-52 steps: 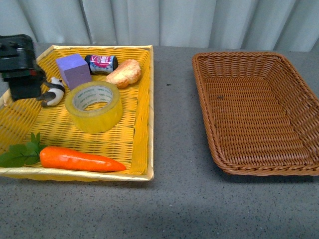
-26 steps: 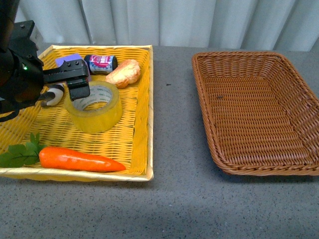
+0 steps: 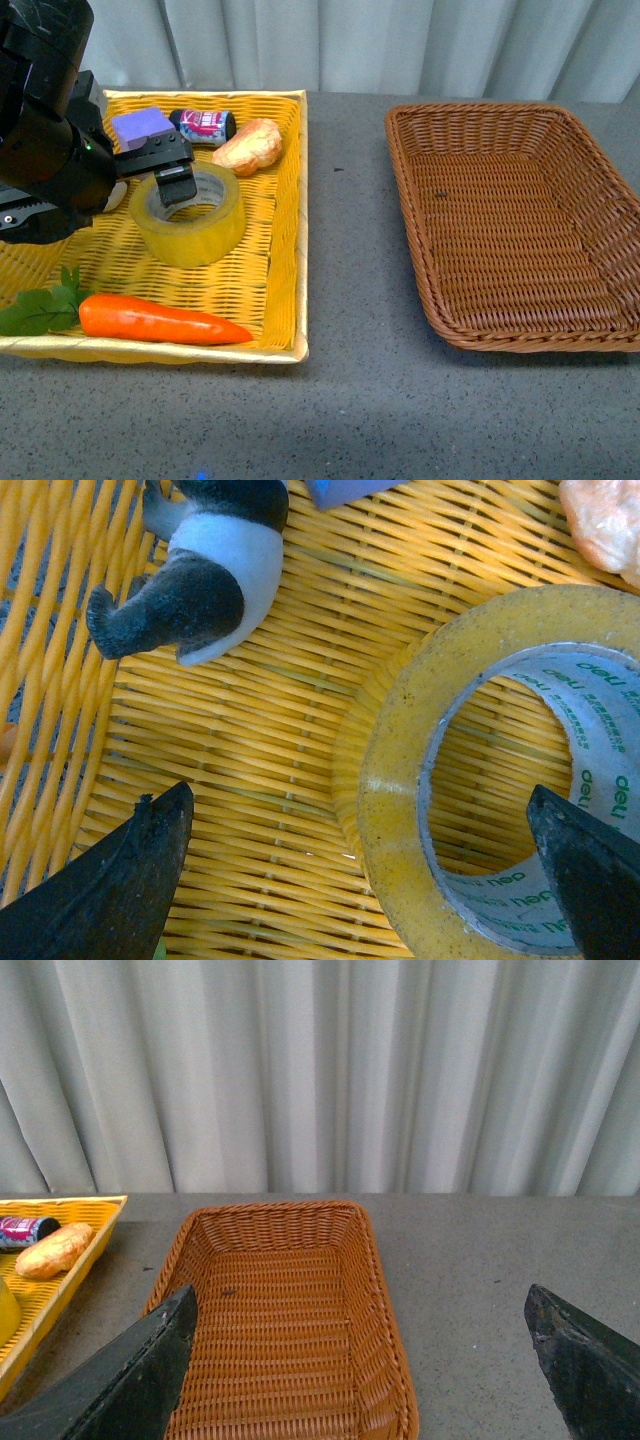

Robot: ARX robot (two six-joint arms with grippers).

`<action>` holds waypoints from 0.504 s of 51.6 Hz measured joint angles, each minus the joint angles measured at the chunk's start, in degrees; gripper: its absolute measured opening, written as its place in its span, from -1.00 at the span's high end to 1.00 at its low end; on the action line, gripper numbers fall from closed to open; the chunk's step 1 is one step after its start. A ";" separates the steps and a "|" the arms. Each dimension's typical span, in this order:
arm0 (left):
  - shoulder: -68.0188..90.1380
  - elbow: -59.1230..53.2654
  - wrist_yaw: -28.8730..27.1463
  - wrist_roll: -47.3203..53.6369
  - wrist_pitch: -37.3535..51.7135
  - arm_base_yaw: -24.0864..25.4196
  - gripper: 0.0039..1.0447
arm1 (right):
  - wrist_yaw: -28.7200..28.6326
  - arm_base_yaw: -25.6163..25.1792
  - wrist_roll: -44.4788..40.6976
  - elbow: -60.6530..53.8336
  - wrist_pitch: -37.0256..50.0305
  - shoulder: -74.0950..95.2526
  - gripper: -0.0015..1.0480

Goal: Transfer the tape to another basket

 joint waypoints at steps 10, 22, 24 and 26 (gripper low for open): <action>0.50 1.16 0.15 -0.77 -0.85 -0.13 -0.24 | 0.00 0.00 0.00 0.00 0.00 0.00 -0.82; 0.59 2.14 0.55 -1.14 -1.53 -0.52 0.45 | 0.00 0.00 0.00 0.00 0.00 0.00 -0.82; 0.59 2.21 0.70 -1.14 -1.88 -0.63 0.62 | 0.00 0.00 0.00 0.00 0.00 0.00 -0.82; 0.59 2.25 0.66 -1.14 -2.03 -0.70 0.70 | 0.00 0.00 0.00 0.00 0.00 0.00 -0.82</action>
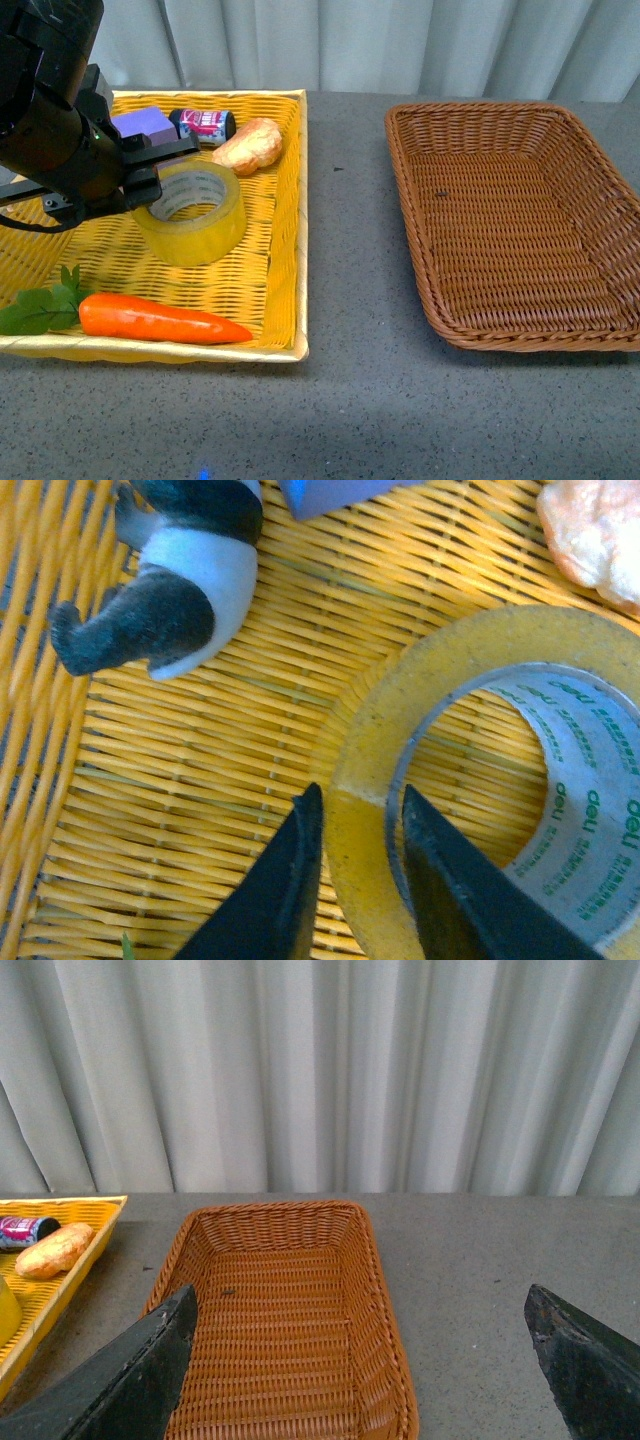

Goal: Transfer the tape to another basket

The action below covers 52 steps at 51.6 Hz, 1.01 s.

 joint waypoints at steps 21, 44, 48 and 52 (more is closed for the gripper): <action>-1.90 -1.01 3.08 6.71 6.29 0.44 0.74 | 0.00 0.00 0.00 0.00 0.00 0.00 -0.82; -10.16 8.46 23.45 31.80 -1.42 -1.18 0.75 | 0.00 0.00 0.00 0.00 0.00 0.00 -0.82; -9.62 12.85 27.78 38.01 -5.29 -3.76 0.75 | 0.00 0.00 0.00 0.00 0.00 0.00 -0.82; -8.24 17.31 30.71 44.35 -6.38 -6.58 0.75 | 0.00 0.00 0.00 0.00 0.00 0.00 -0.82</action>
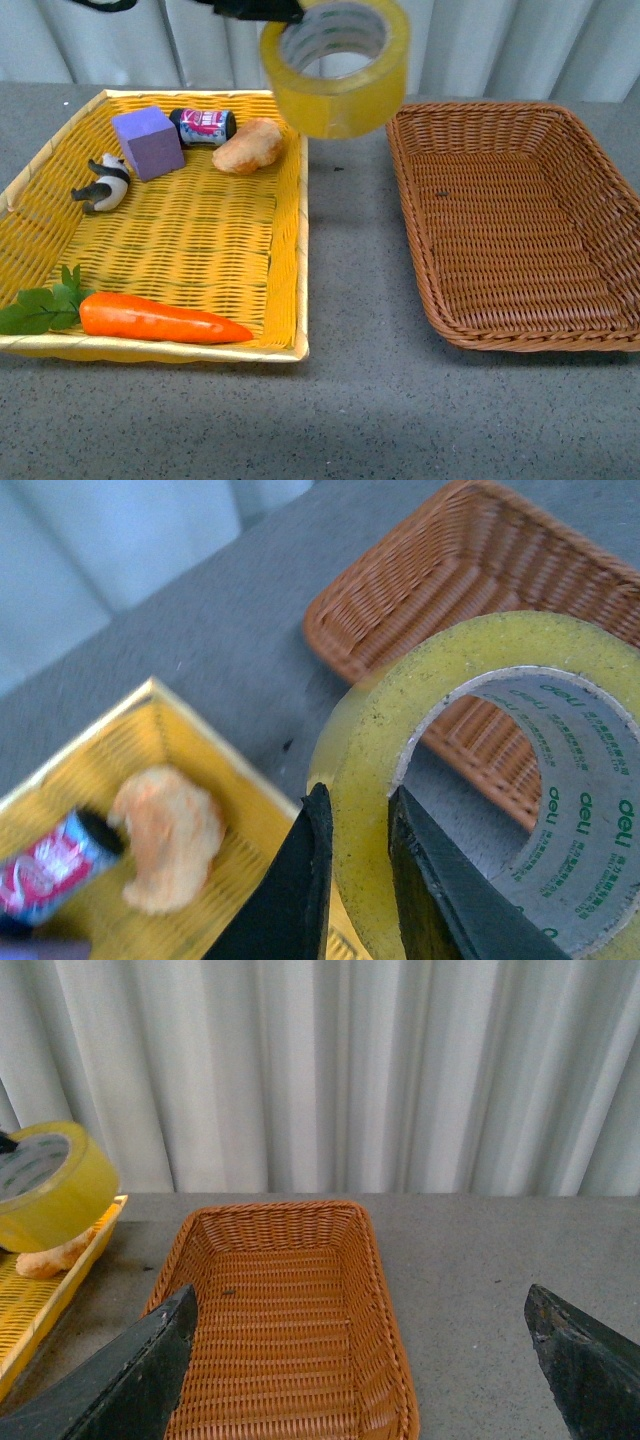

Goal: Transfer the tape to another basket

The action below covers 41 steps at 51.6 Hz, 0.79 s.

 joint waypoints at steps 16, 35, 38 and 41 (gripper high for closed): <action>7.02 12.85 3.96 15.45 -10.34 -6.93 0.75 | 0.00 0.00 0.00 0.00 0.00 0.00 -0.82; 7.82 15.04 3.58 17.49 -11.26 -7.02 0.75 | -4.79 -1.77 -6.36 2.75 -7.28 3.58 -0.82; 7.82 15.04 3.54 17.51 -11.30 -6.97 0.75 | -8.11 -3.19 -13.55 4.13 -7.63 8.83 -0.82; 7.82 15.04 3.63 17.55 -11.32 -6.99 0.75 | -9.51 -4.33 -19.12 5.55 -2.45 16.33 -0.82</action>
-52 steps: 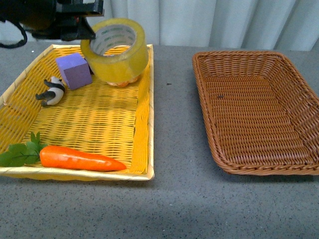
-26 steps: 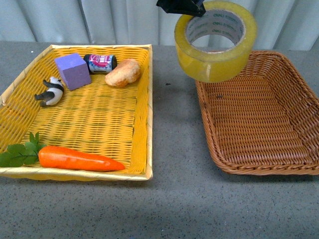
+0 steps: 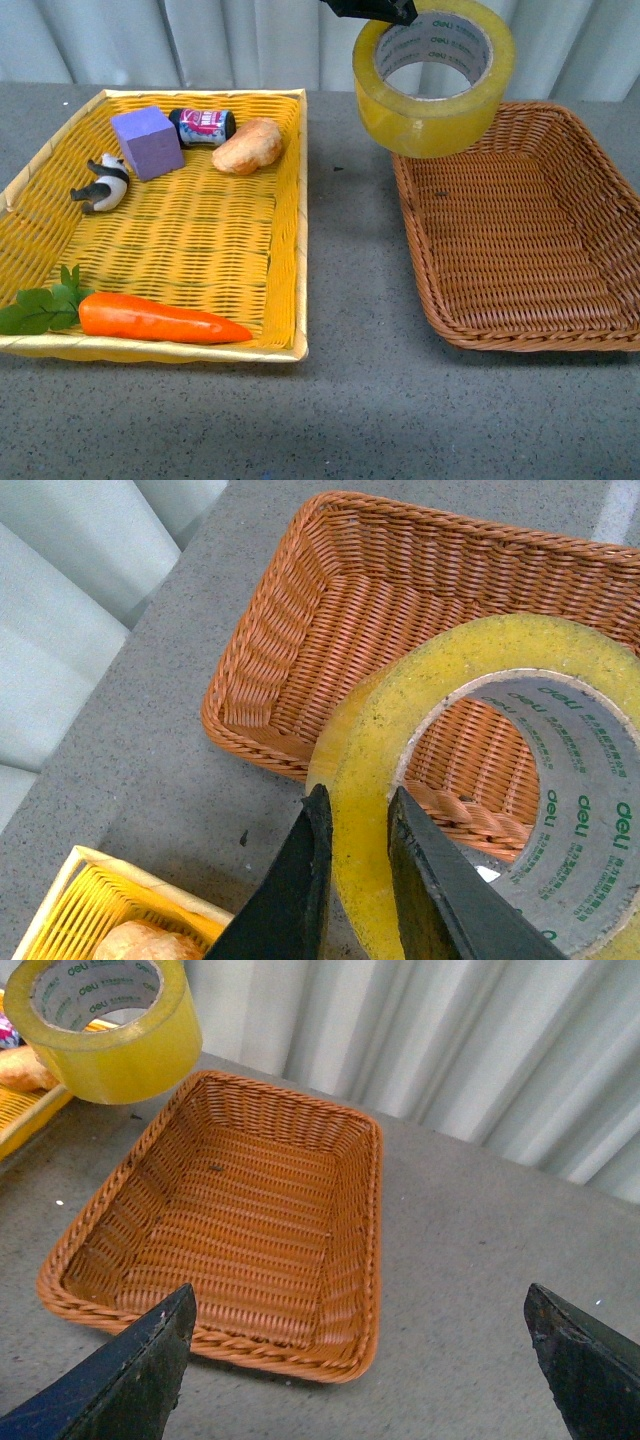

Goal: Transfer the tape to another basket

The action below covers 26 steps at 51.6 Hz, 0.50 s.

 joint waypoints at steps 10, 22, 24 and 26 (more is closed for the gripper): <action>0.07 0.00 -0.04 0.15 0.00 0.00 0.75 | -4.11 0.33 0.55 19.28 16.83 38.84 -0.82; 0.09 0.00 -0.04 0.15 0.00 0.02 0.75 | -5.86 5.55 9.53 39.23 7.06 62.36 -0.82; 0.09 0.00 -0.04 0.15 0.00 0.02 0.75 | -6.03 6.67 10.56 42.12 5.09 64.52 -0.82; 0.09 0.02 -0.04 0.15 -0.02 0.02 0.75 | -6.12 7.52 11.47 44.11 3.69 65.96 -0.82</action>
